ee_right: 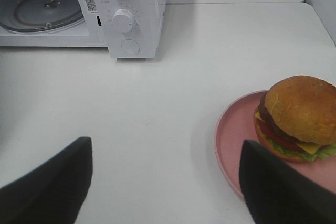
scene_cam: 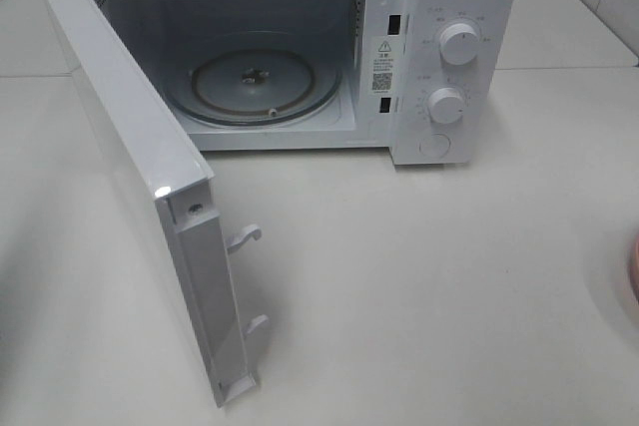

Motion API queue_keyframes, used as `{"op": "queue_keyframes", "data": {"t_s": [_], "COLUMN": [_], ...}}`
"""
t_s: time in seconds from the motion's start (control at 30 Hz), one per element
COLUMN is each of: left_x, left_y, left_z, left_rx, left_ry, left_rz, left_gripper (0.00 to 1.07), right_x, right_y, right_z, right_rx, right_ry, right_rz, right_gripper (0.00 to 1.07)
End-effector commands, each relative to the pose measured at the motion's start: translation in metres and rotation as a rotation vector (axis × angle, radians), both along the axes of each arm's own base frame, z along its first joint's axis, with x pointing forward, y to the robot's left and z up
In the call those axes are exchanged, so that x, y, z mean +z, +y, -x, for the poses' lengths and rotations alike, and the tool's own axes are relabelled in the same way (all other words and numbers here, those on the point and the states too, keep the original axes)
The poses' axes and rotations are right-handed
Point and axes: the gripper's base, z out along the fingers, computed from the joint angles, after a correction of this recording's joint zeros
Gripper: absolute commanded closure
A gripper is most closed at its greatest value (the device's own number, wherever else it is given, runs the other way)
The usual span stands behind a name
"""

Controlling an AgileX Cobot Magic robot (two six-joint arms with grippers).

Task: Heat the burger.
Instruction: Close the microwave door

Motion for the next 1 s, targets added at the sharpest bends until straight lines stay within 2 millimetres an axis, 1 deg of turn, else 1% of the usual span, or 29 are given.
{"op": "queue_keyframes", "data": {"t_s": [0.03, 0.07, 0.1, 0.13, 0.2, 0.23, 0.37, 0.4, 0.47, 0.5, 0.63, 0.7, 0.73, 0.8, 0.83, 0.9, 1.0], "left_x": [-0.009, -0.016, -0.016, -0.023, -0.025, -0.030, -0.035, -0.038, -0.041, -0.047, -0.054, -0.062, -0.062, -0.070, -0.070, -0.080, -0.082], "left_y": [-0.001, -0.001, -0.001, -0.002, -0.002, -0.002, -0.002, -0.002, -0.002, -0.002, -0.003, -0.005, -0.005, -0.008, -0.008, -0.012, -0.013], "left_z": [-0.004, -0.006, -0.006, -0.010, -0.011, -0.016, -0.023, -0.028, -0.031, -0.036, -0.042, -0.047, -0.047, -0.052, -0.052, -0.058, -0.060], "left_rx": [-0.010, -0.017, -0.017, -0.023, -0.024, -0.032, -0.042, -0.045, -0.046, -0.050, -0.066, -0.097, -0.097, -0.132, -0.132, -0.181, -0.196], "left_ry": [-0.047, -0.039, -0.039, -0.016, -0.008, 0.015, 0.027, 0.037, 0.048, 0.076, 0.108, 0.150, 0.150, 0.185, 0.185, 0.218, 0.222], "left_rz": [-0.038, -0.045, -0.045, -0.050, -0.046, -0.045, -0.058, -0.057, -0.054, -0.041, -0.031, -0.037, -0.037, -0.031, -0.031, -0.034, -0.044], "left_gripper": [1.07, 1.07, 1.07, 1.07, 1.07, 1.07, 1.07, 1.07, 1.07, 1.07, 1.07, 1.07, 1.07, 1.07, 1.07, 1.07, 1.07], "right_x": [0.001, 0.001, 0.001, 0.001, 0.001, 0.001, 0.001, 0.001, 0.001, 0.001, 0.001, 0.001, 0.001, 0.001, 0.001, 0.001, 0.001], "right_y": [0.000, 0.000, 0.000, 0.000, 0.000, 0.000, 0.000, 0.000, 0.000, 0.000, 0.000, 0.000, 0.000, 0.000, 0.000, 0.000, 0.000], "right_z": [0.004, 0.004, 0.004, 0.004, 0.004, 0.004, 0.004, 0.004, 0.004, 0.004, 0.004, 0.004, 0.004, 0.004, 0.004, 0.004, 0.004], "right_rx": [-0.007, -0.007, -0.007, -0.007, -0.007, -0.007, -0.007, -0.007, -0.007, -0.007, -0.007, -0.007, -0.007, -0.007, -0.007, -0.007, -0.007], "right_ry": [-0.045, -0.045, -0.045, -0.045, -0.045, -0.045, -0.045, -0.045, -0.045, -0.045, -0.045, -0.045, -0.045, -0.045, -0.045, -0.045, -0.045], "right_rz": [-0.001, -0.001, -0.001, -0.001, -0.001, -0.001, -0.001, -0.001, -0.001, -0.001, -0.001, -0.001, -0.001, -0.001, -0.001, -0.001, -0.001], "right_gripper": [0.32, 0.32, 0.32, 0.32, 0.32, 0.32, 0.32, 0.32, 0.32, 0.32, 0.32, 0.32, 0.32, 0.32, 0.32, 0.32, 0.32]}}
